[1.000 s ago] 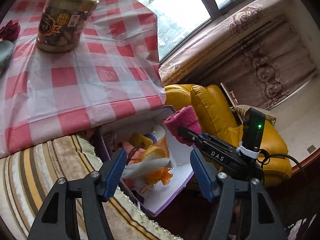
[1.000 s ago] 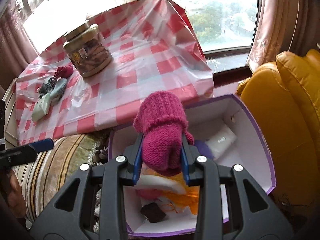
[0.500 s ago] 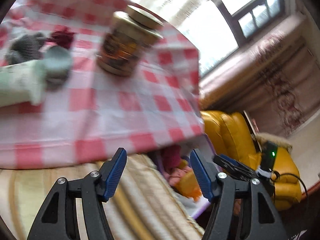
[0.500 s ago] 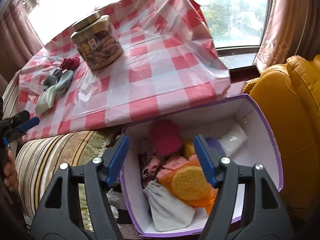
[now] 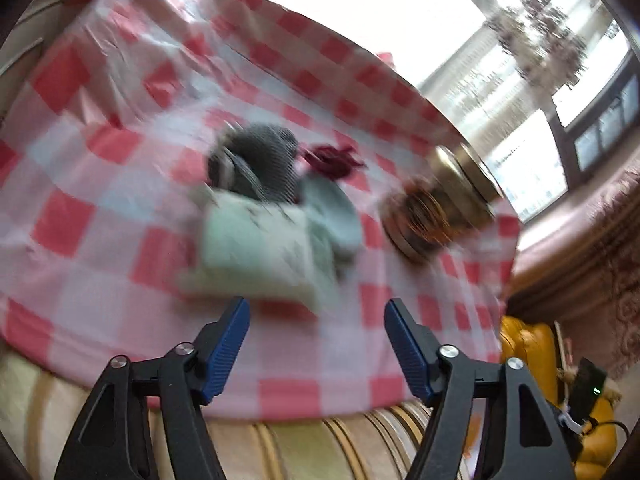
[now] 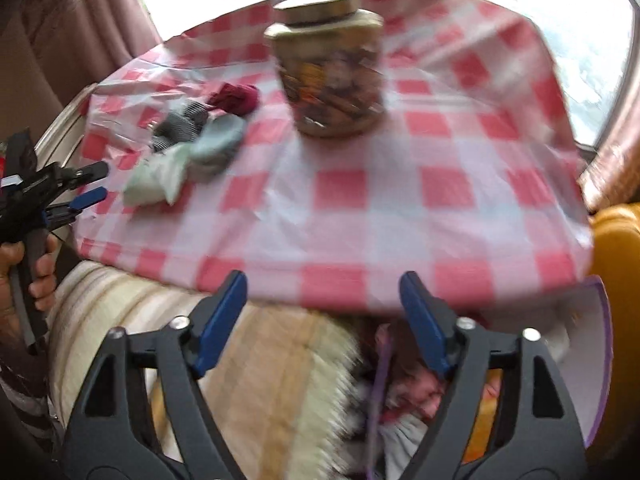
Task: Organize soft objects
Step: 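Grasp the houndstooth cloth bag with the left gripper while the right grasps the light blue pad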
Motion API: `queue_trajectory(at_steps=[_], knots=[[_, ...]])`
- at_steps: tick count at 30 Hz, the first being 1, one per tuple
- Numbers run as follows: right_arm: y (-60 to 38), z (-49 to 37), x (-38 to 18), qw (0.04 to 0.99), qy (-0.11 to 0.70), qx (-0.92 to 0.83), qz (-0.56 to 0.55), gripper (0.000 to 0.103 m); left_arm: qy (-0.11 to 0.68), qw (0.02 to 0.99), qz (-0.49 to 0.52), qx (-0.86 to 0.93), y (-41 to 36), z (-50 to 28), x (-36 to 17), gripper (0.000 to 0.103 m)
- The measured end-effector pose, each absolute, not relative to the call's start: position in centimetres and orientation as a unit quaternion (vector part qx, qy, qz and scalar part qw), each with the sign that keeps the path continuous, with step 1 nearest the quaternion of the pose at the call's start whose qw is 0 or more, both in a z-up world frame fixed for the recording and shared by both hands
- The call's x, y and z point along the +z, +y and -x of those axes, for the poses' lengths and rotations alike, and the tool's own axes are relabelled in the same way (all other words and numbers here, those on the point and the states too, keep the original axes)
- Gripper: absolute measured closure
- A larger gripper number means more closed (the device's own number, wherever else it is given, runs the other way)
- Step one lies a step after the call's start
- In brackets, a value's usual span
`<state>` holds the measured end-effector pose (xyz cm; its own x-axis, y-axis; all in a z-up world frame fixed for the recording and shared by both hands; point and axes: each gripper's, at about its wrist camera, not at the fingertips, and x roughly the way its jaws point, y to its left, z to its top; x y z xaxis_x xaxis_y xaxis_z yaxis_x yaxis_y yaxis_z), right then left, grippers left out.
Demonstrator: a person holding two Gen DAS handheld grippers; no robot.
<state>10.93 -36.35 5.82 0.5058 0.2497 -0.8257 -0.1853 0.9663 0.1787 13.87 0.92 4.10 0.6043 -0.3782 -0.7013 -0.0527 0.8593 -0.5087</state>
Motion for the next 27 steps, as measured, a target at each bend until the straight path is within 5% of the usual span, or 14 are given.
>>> queue_trajectory(at_steps=[10,22,27], knots=[[-26.1,-20.5,5.9,0.864,0.478,0.158,-0.022,0.012,0.428,0.881,0.195,-0.04,3.6,-22.9,4.8,0.024],[-17.5,-28.8,3.3,0.854,0.495,0.162,0.002,0.008,0.491,0.857,0.157,-0.031,4.4,-31.0,-0.6,0.025],[-16.1,-31.3,1.4,0.844,0.513,0.156,0.013,0.008,0.506,0.853,0.117,-0.048,3.1,-31.3,-2.0,0.055]])
